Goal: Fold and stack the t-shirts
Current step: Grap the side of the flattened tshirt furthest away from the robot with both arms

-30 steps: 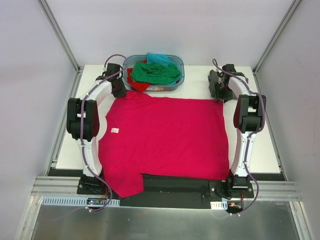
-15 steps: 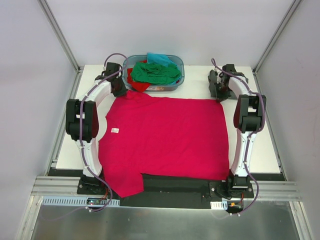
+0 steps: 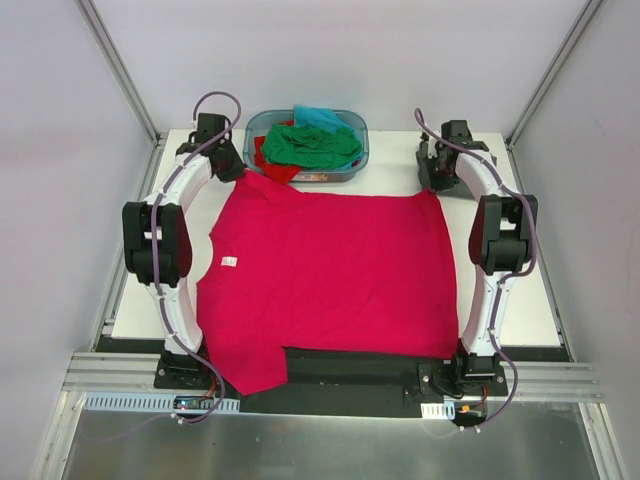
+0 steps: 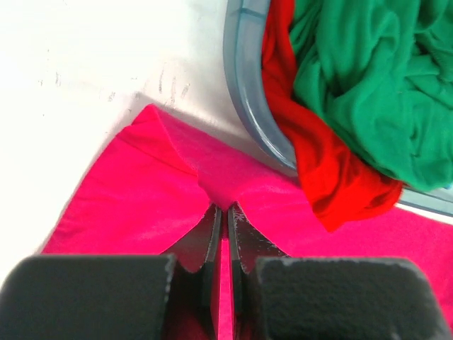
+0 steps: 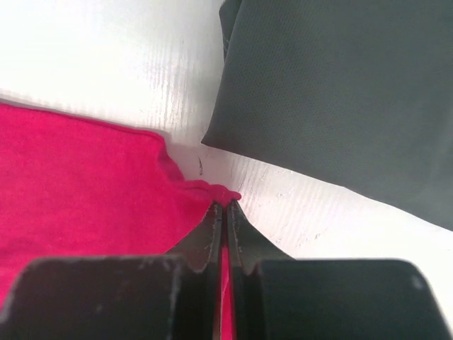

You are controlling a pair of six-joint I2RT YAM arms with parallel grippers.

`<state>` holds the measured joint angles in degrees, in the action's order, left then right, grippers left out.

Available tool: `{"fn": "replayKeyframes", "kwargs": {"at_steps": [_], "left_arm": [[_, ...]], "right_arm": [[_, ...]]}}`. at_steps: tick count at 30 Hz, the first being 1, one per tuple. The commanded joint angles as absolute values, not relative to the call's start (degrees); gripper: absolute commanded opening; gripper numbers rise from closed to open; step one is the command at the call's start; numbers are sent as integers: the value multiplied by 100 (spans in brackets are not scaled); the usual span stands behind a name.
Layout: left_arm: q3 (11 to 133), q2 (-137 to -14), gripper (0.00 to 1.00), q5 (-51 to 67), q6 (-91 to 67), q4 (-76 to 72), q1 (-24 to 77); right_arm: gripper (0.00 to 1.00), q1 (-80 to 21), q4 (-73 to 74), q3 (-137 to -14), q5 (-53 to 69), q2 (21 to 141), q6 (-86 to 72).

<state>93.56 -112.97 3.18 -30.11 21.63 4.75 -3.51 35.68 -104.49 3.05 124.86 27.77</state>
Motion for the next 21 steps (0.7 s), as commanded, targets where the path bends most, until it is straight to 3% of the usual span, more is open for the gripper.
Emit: {"fn": "replayKeyframes", "kwargs": {"at_steps": [1, 13, 21], "left_arm": [[9274, -10645, 0, 606, -3216, 2188, 422], [6752, -8351, 0, 651, -3761, 2347, 509], [5661, -7077, 0, 527, -4174, 2759, 527]], "right_arm": [[1, -343, 3375, -10363, 745, 11822, 3031], [1, -466, 2602, -8263, 211, 10214, 3041], [1, -439, 2452, -7498, -290, 9414, 3225]]}}
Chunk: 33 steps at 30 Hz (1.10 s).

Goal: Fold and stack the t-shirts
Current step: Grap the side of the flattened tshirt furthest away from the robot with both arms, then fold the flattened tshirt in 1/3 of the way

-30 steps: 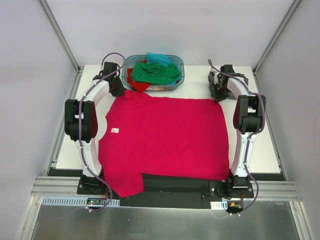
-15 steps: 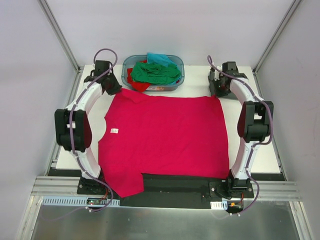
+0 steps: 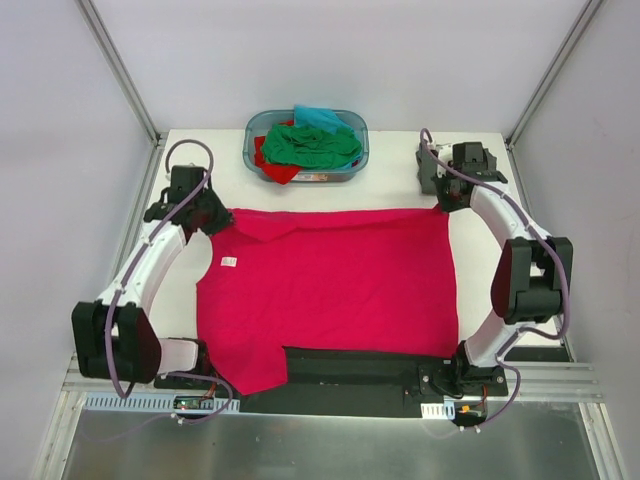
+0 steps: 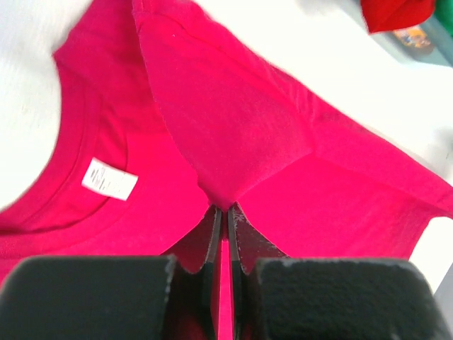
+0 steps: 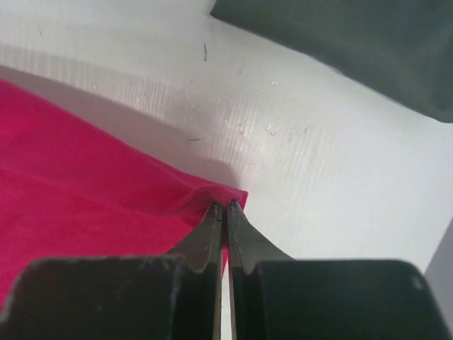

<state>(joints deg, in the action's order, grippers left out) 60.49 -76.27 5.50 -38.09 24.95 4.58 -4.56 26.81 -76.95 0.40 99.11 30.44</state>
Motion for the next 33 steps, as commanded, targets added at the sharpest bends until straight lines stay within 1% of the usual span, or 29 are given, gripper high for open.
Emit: {"fn": "replayKeyframes", "kwargs": {"at_steps": [1, 4, 11, 23, 27, 30, 33], "left_arm": [[5547, -6927, 0, 519, -4218, 2821, 527], [5335, -6540, 0, 457, -4307, 3023, 527], [5335, -5916, 0, 149, -4271, 3682, 527], [5054, -5502, 0, 396, -4263, 3972, 527], [4738, -5300, 0, 264, -4412, 3973, 527], [4501, -5300, 0, 439, -4482, 3973, 527], [4141, -5195, 0, 291, -4763, 3990, 527]], "right_arm": [[1, -439, 2478, -7445, -264, 9378, 3286], [1, -431, 2470, -7330, -202, 9316, 3340], [1, -413, 2522, -7242, -474, 9194, 3313], [2, -413, 2698, -6830, -518, 8825, 3199], [4, -430, 2715, -6645, -598, 8631, 3033], [5, -448, 2839, -6452, -633, 8500, 2910], [8, -483, 2927, -6180, -939, 8315, 2647]]}}
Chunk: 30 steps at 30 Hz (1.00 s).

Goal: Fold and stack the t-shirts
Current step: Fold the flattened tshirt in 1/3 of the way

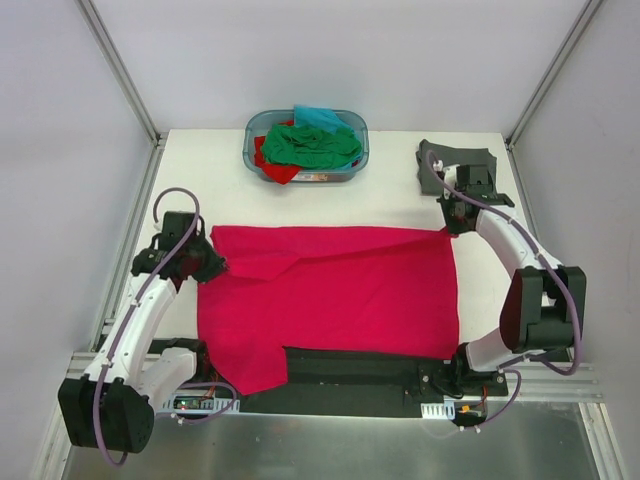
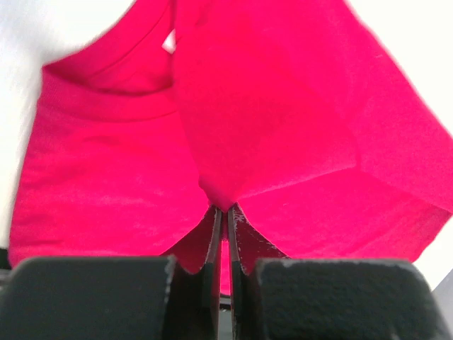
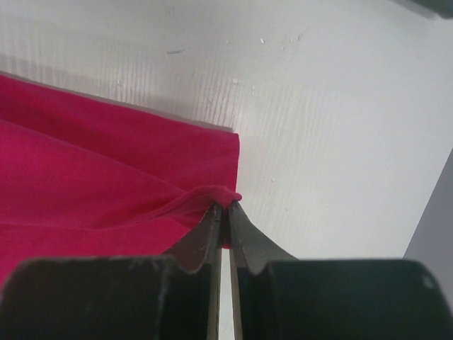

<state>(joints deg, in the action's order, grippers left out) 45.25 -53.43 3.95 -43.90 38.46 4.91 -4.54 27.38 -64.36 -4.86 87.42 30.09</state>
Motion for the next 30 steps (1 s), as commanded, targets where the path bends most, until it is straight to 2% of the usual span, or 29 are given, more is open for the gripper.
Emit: {"fn": "replayKeyframes", "kwargs": {"at_steps": [1, 3, 4, 5, 6, 7, 9, 10, 12, 13, 15, 16, 20, 22, 26, 30], "left_arm": [[4070, -5081, 0, 125, -4833, 4025, 527], [4052, -4896, 3, -139, -4939, 4165, 527], [4052, -4774, 14, -271, -5000, 4244, 527], [4069, -4668, 32, -377, -5062, 4323, 527], [4095, -4554, 38, -465, -5106, 4350, 527], [4131, -4466, 46, -518, -5124, 4359, 527], [4244, -4368, 59, -632, -5185, 4377, 527], [4306, -4359, 74, -650, -5212, 4368, 527], [4473, -4447, 94, -642, -5221, 4368, 527], [4569, -4526, 99, -598, -5195, 4359, 527], [4771, -4806, 99, -484, -5090, 4237, 527], [4868, -5034, 99, -335, -5002, 4097, 527], [4931, -6062, 99, 902, -4764, 2738, 562], [4957, -6904, 99, 1431, -4720, 2095, 562], [5500, -8303, 99, 1345, -4606, 1854, 562], [5844, -9183, 99, 889, -4465, 1820, 562]], "right_arm": [[10, -501, 2970, -6100, -1132, 8227, 2428], [18, -510, 3076, -5864, -1362, 8026, 2102], [24, -527, 3102, -5723, -1432, 7903, 1935], [25, -519, 3129, -5600, -1511, 7762, 1777], [27, -519, 3138, -5442, -1538, 7613, 1610], [34, -519, 3199, -5371, -1564, 7455, 1487], [53, -519, 3401, -5300, -1512, 7165, 1258], [59, -527, 3445, -5248, -1520, 7033, 1161], [69, -527, 3498, -5247, -1538, 6769, 976], [76, -519, 3550, -5273, -1495, 6681, 906], [87, -519, 3568, -5387, -1092, 6575, 774], [97, -519, 3516, -5440, -777, 6557, 686], [96, -536, 2648, -5309, 1086, 6802, 256], [96, -571, 2260, -5256, 1519, 7170, 9], [96, -624, 2328, -5685, 1240, 8242, -149], [96, -615, 2558, -6186, 1064, 9287, -158]]}}
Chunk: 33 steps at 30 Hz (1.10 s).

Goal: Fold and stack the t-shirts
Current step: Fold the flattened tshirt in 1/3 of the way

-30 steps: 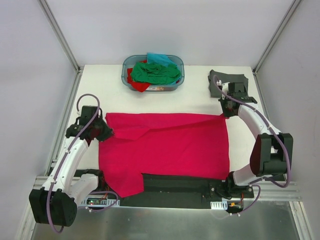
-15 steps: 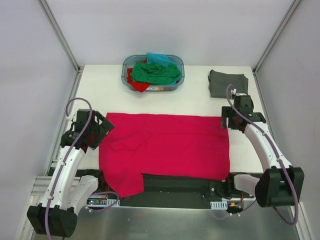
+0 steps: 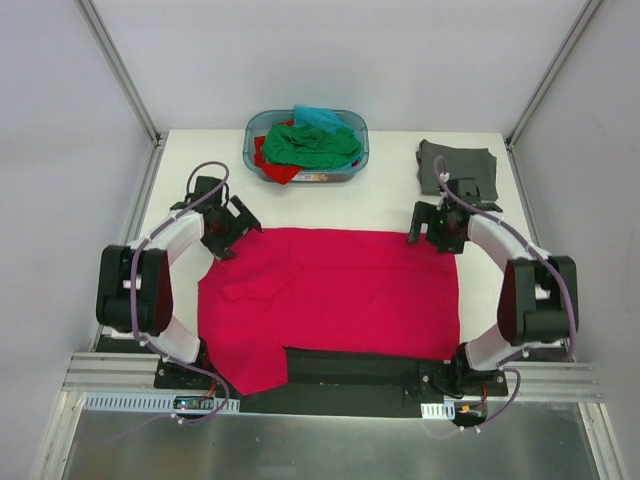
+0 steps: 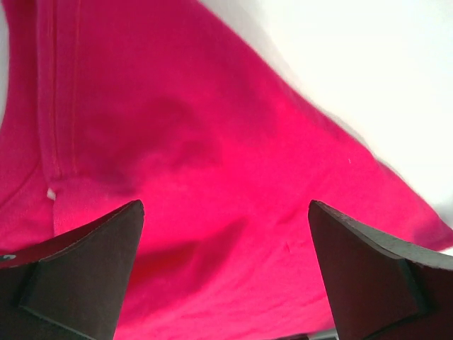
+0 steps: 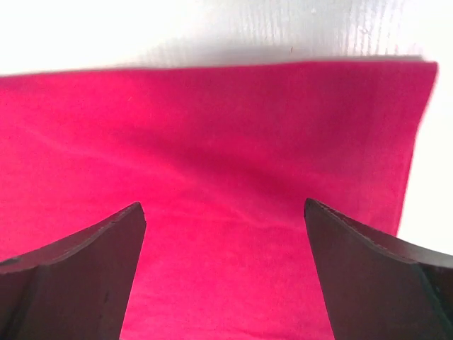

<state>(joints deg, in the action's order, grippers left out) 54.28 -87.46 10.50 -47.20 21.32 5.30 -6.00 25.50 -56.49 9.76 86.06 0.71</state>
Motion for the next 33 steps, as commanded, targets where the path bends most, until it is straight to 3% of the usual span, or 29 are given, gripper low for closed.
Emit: {"fn": "replayKeyframes", "kwargs": {"at_steps": [1, 12, 23, 28, 33], "left_arm": [[5897, -9385, 99, 783, -4430, 1828, 554], [7003, -10880, 99, 431, -4201, 2004, 203], [8604, -11865, 99, 589, -3885, 2285, 44], [8517, -11069, 99, 229, -3718, 2399, 44], [7552, -9636, 99, -130, -3700, 2452, 70]], "right_arm": [[96, -615, 2558, -6292, 1081, 9490, -150], [96, -255, 3305, -7882, 1317, 11477, -44], [96, -193, 3419, -9464, 1345, 12252, 343], [96, -272, 3613, -9318, 1109, 11595, 580], [96, -352, 2851, -7537, 440, 9769, 528]]}}
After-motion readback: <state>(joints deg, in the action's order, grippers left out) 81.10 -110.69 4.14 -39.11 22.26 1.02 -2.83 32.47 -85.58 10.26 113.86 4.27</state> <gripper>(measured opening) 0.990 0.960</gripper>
